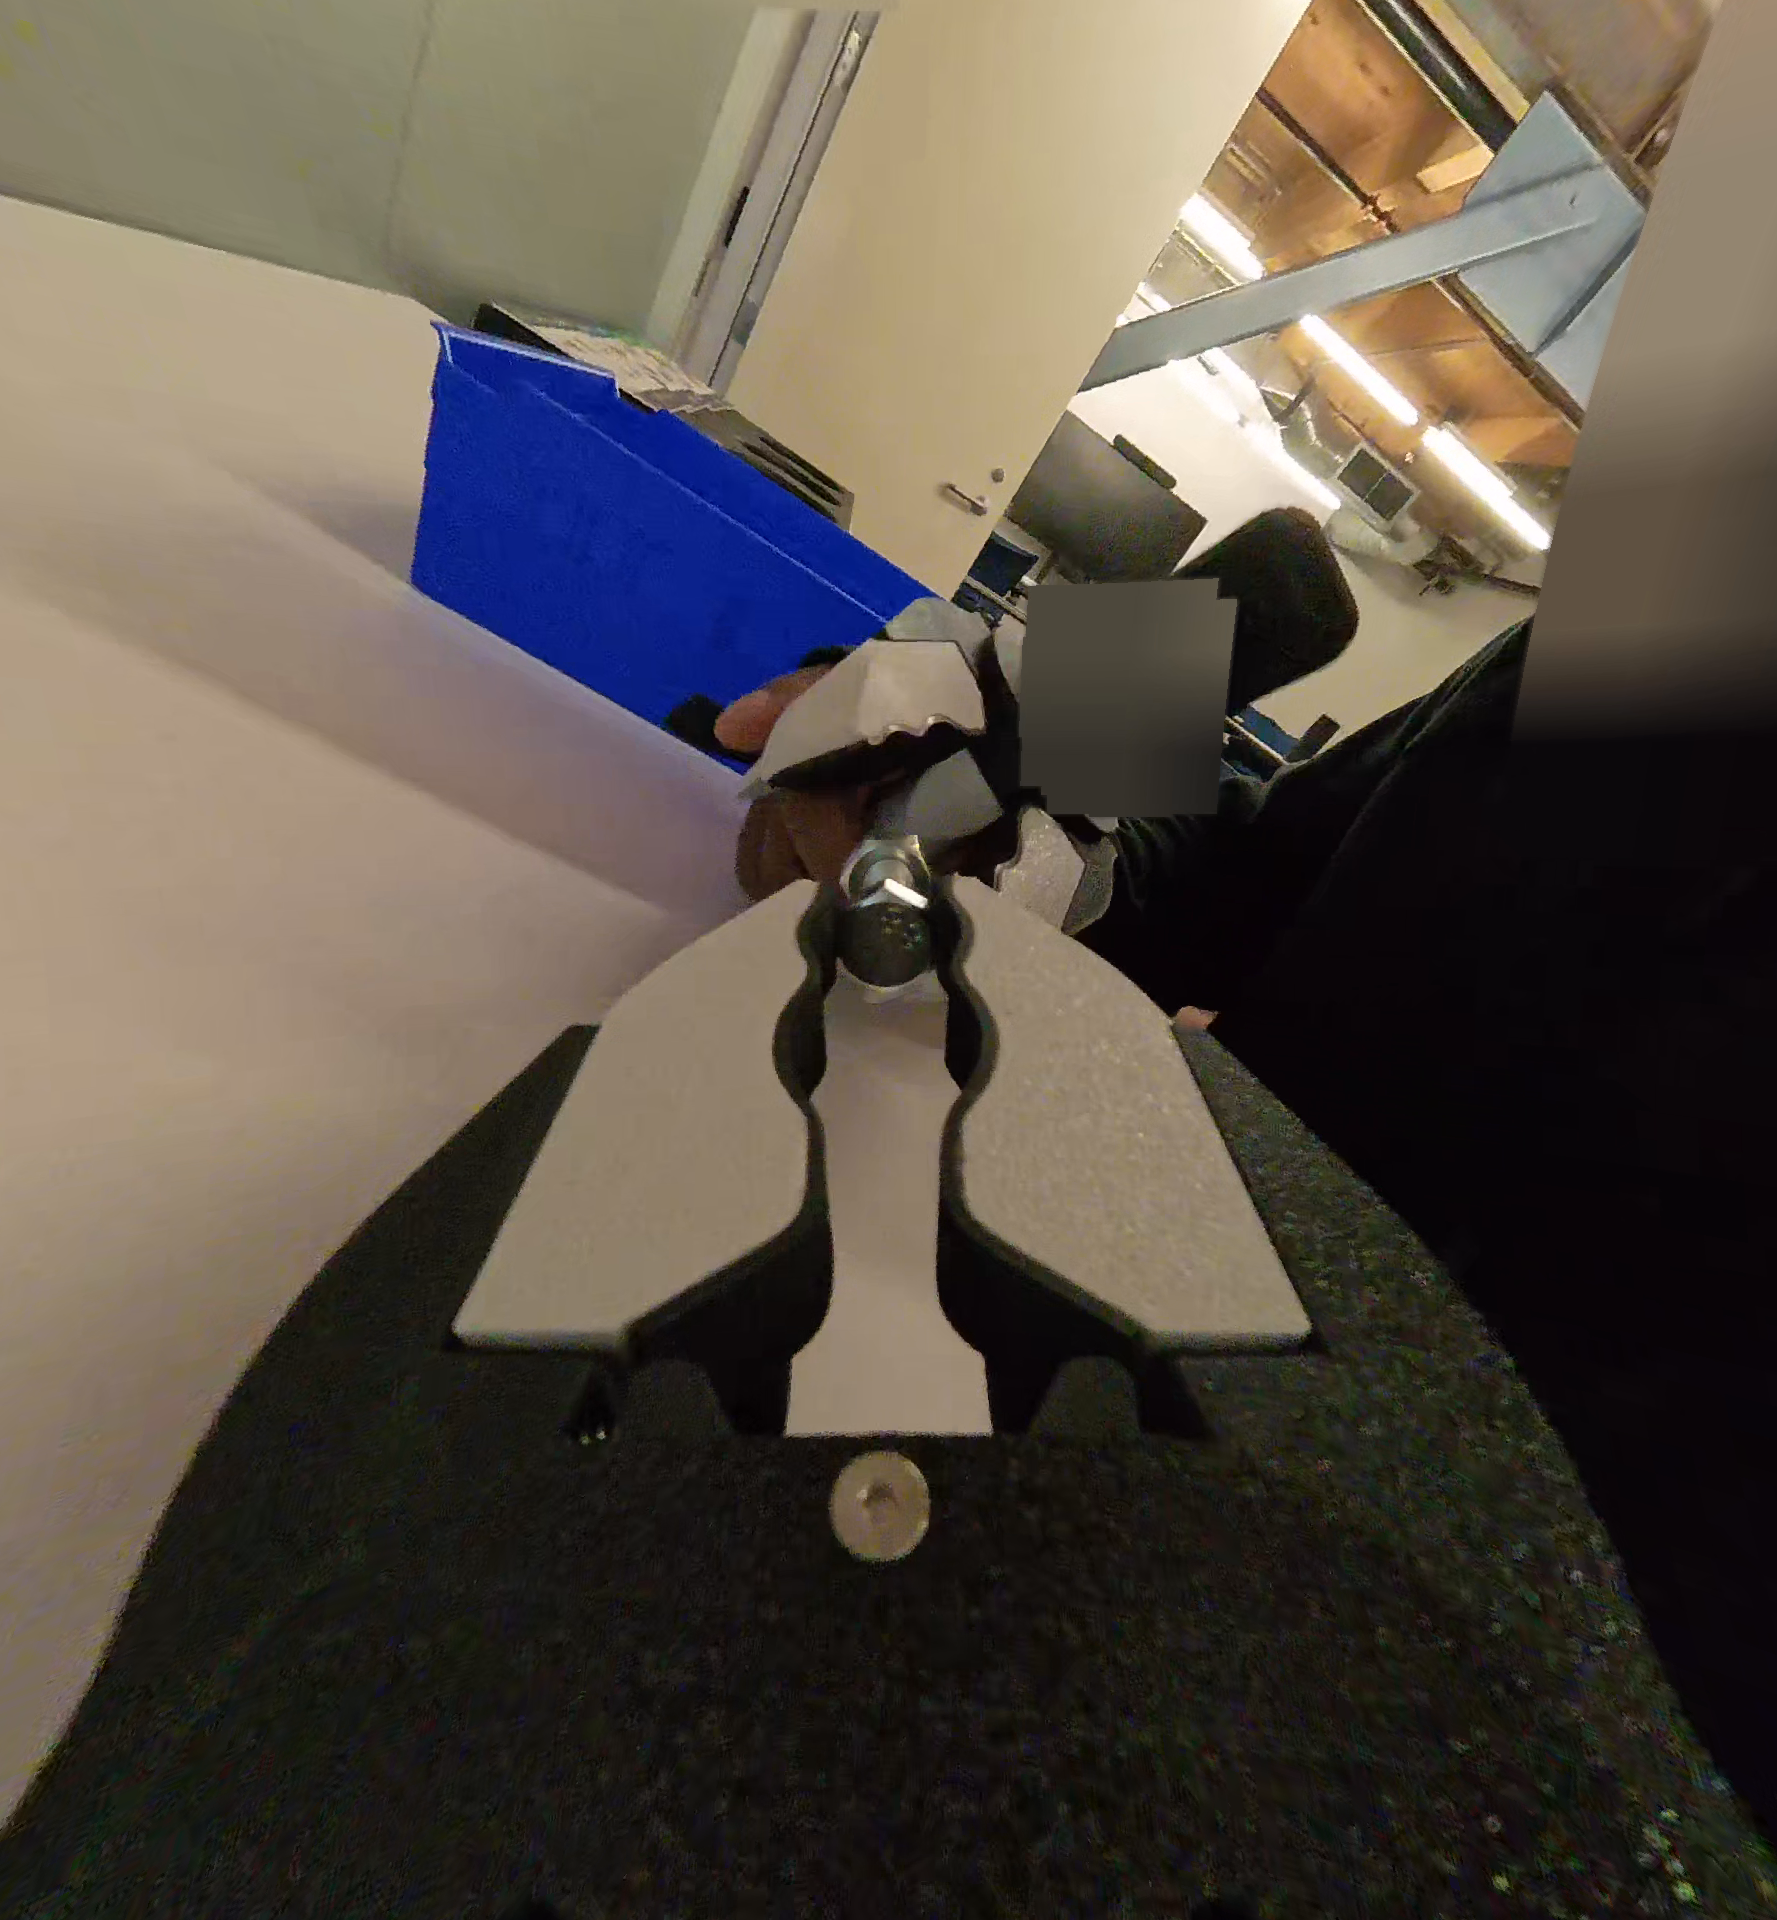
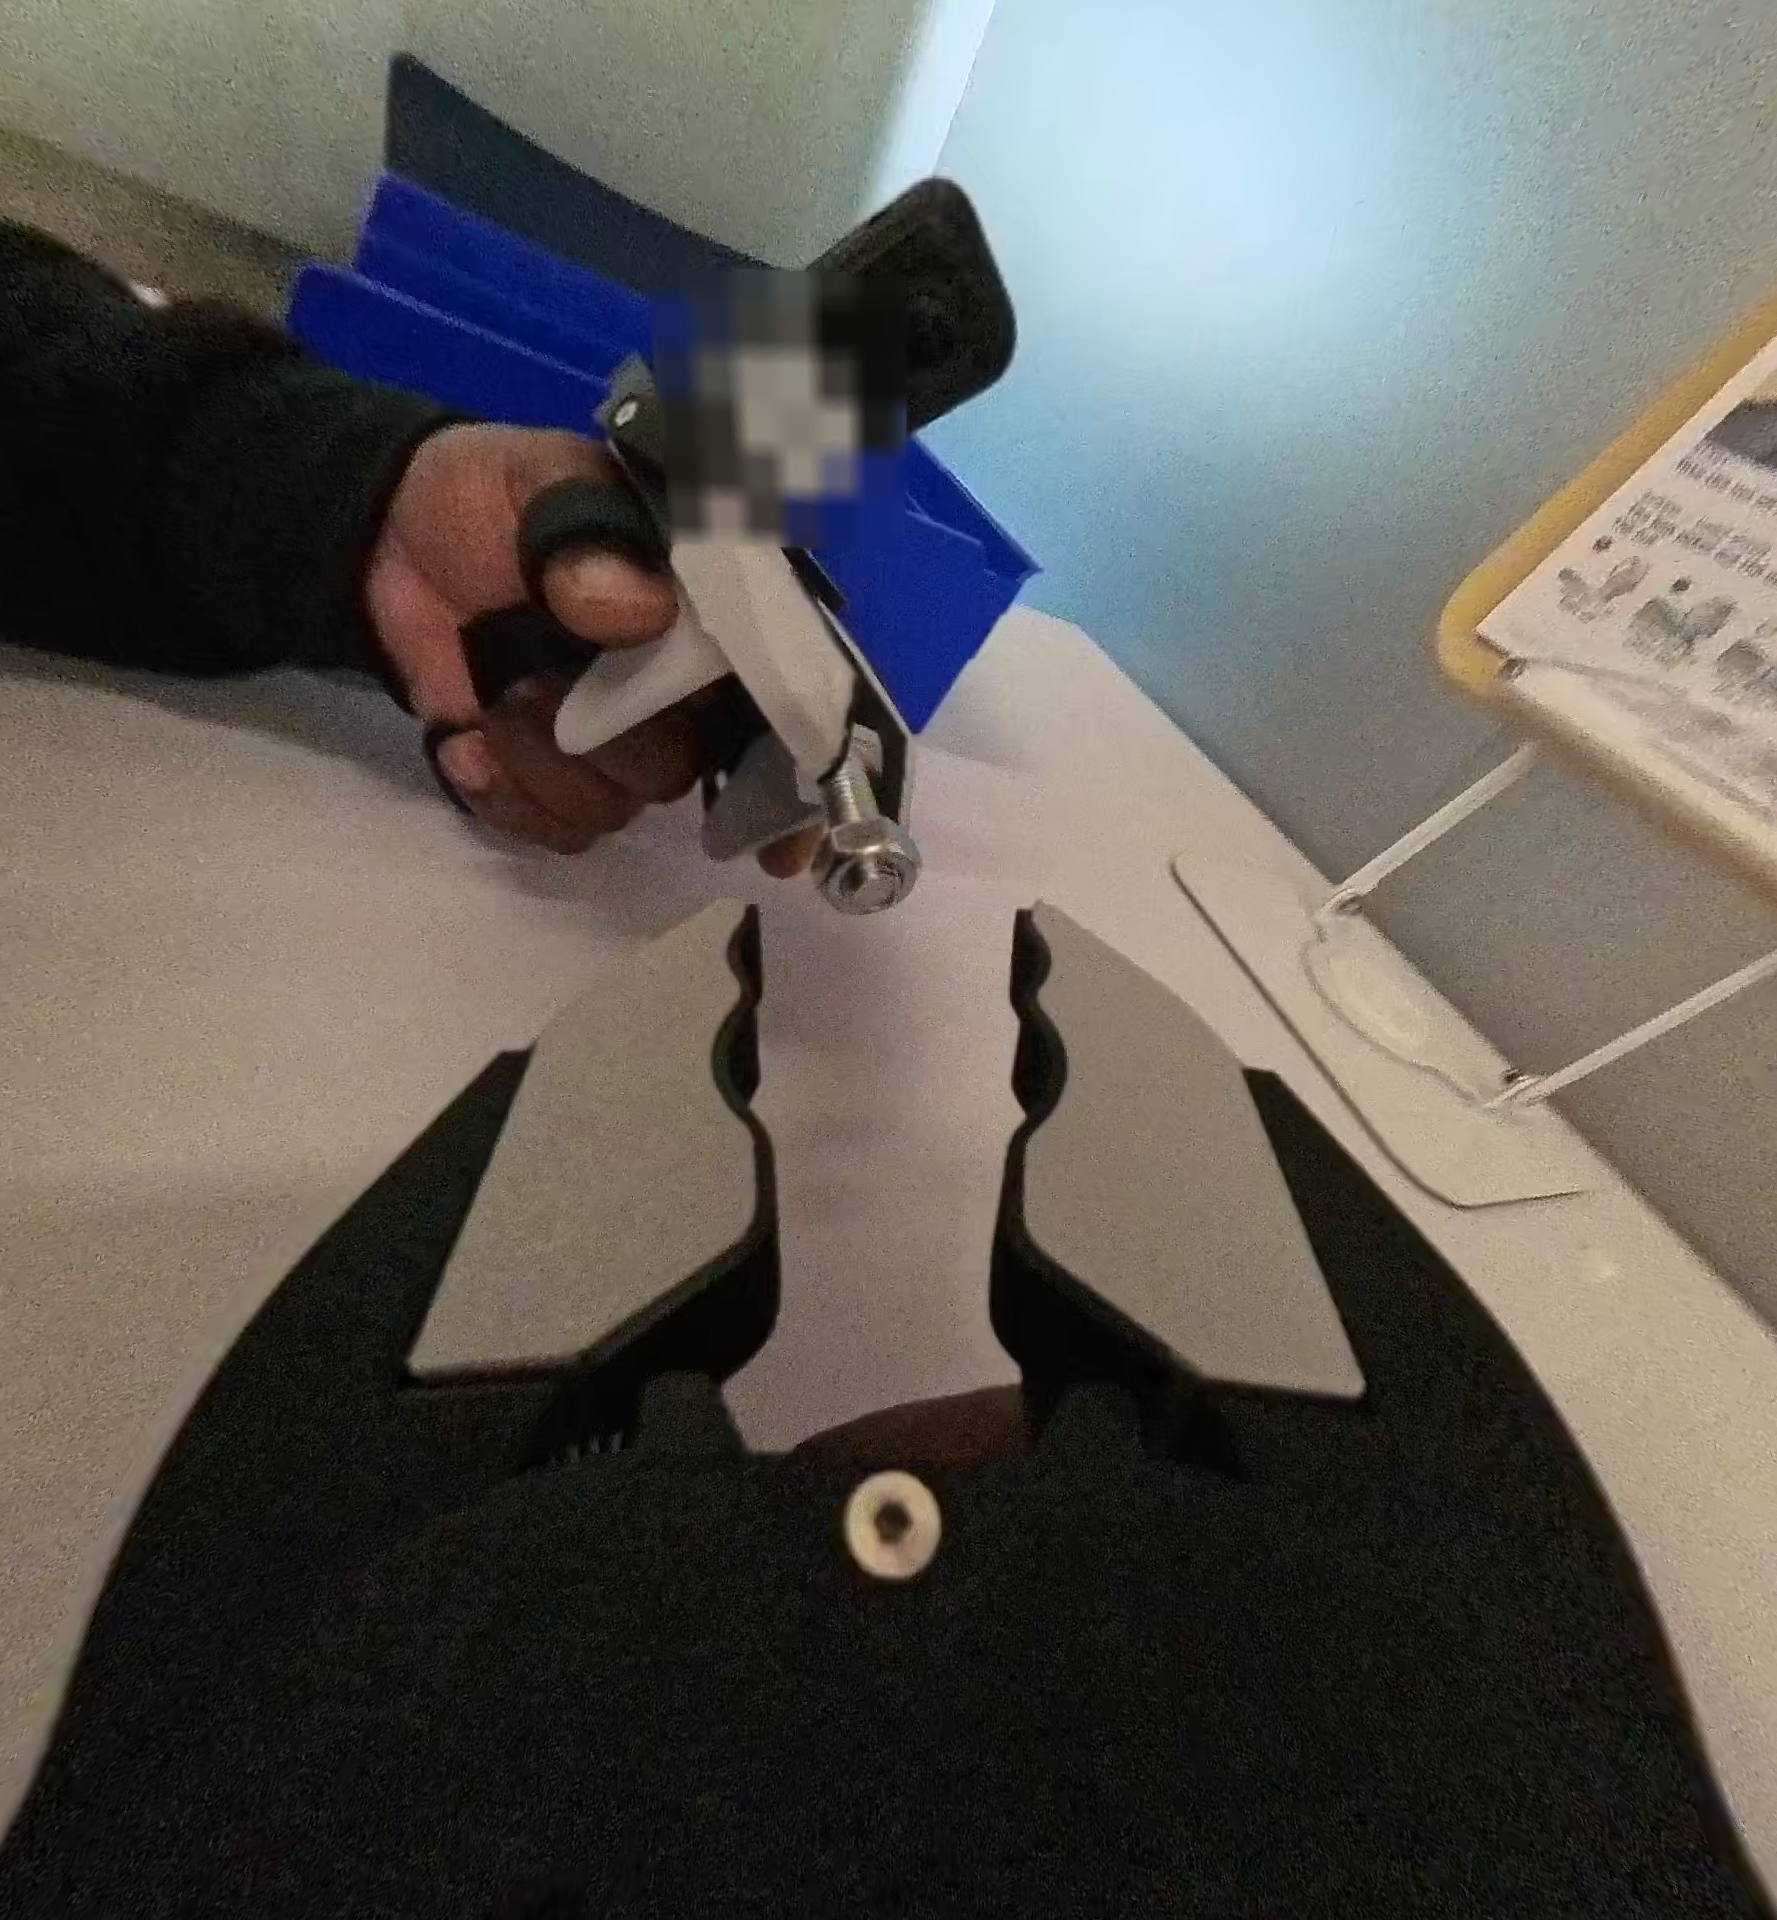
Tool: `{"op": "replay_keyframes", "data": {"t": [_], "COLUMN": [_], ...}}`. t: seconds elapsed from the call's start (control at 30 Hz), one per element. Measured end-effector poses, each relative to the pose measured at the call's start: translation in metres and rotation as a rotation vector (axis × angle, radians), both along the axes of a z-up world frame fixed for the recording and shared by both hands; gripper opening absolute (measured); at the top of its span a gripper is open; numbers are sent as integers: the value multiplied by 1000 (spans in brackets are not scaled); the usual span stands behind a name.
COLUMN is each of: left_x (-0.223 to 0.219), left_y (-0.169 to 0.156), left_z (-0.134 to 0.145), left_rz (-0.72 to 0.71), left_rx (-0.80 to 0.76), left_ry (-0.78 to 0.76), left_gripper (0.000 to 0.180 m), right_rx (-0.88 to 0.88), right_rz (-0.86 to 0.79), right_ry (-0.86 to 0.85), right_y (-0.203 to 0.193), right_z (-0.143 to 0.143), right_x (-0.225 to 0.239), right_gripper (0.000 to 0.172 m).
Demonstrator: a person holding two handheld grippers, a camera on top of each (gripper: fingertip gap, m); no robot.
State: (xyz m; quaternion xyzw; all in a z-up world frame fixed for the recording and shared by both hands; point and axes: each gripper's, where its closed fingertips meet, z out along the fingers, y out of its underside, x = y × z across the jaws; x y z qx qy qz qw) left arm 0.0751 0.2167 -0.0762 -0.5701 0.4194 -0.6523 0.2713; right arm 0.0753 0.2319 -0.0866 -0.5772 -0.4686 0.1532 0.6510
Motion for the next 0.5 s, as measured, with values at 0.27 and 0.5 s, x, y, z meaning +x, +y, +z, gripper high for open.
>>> {"op": "replay_keyframes", "data": {"t": [0.27,0.5], "left_x": [2,1], "left_y": [-5,-8], "left_z": [-11,1], "left_rz": [-27,-1], "left_rx": [41,217], "left_ry": [77,22], "left_gripper": [17,17], "right_rx": [-177,-824], "right_rz": [64,319], "right_ry": [6,452], "right_y": [-7,-13], "right_z": [-9,4], "right_x": [-8,-8], "right_gripper": [19,24]}}
